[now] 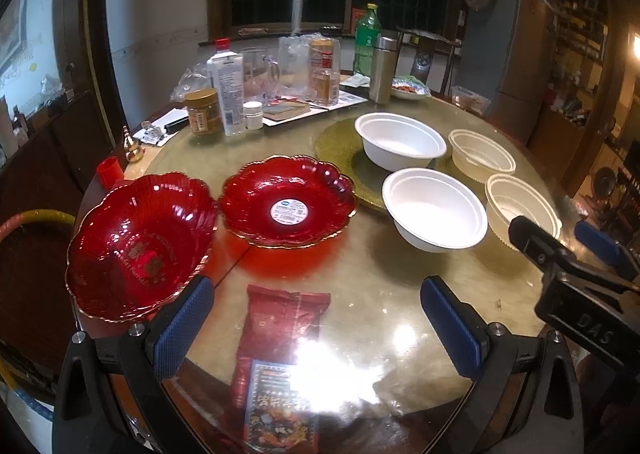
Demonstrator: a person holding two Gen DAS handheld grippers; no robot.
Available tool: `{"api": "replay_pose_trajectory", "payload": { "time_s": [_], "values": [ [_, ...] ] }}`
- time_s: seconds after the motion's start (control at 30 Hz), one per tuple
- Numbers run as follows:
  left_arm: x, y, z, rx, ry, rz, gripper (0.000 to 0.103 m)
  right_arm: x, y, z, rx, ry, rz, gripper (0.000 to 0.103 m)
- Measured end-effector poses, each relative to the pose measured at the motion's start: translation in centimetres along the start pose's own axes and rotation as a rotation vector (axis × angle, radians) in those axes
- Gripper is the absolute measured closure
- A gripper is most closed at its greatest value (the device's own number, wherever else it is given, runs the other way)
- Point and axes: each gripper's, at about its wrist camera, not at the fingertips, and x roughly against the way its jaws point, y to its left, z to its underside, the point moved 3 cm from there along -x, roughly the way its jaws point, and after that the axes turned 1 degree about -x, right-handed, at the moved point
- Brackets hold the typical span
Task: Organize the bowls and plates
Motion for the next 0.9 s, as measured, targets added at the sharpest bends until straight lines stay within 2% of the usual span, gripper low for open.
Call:
{"api": "replay_pose_trajectory", "payload": {
  "time_s": [0.17,0.33,0.47,0.6,0.73,0.9],
  "values": [
    [1.3,2.5,-0.1,0.032,-0.033,-0.028,0.000,-0.4,1.5,-0.3,0.019,0.002,-0.021,0.000],
    [3.5,7.1,0.0,0.083,-0.082,-0.090,0.000,-1.0,4.0,-0.4,0.027,0.029,-0.083,0.000],
    [4.7,12.3,0.6,0.174,-0.096,-0.160,0.000,-2.1,8.1,-0.4,0.039,0.137,-0.275,0.000],
    [4.1,18.7,1.3,0.340,-0.051,-0.213,0.000,-3.2,12.7,-0.2,0.039,0.270,-0.504,0.000],
    [1.8,22.8,1.8,0.453,0.028,-0.247,0.000,-5.6,16.8,0.7,-0.022,0.412,-0.635,0.000],
    [-1.7,25.0,2.0,0.510,0.102,-0.231,0.000,-9.5,19.0,1.7,-0.148,0.530,-0.679,0.000]
  ]
}}
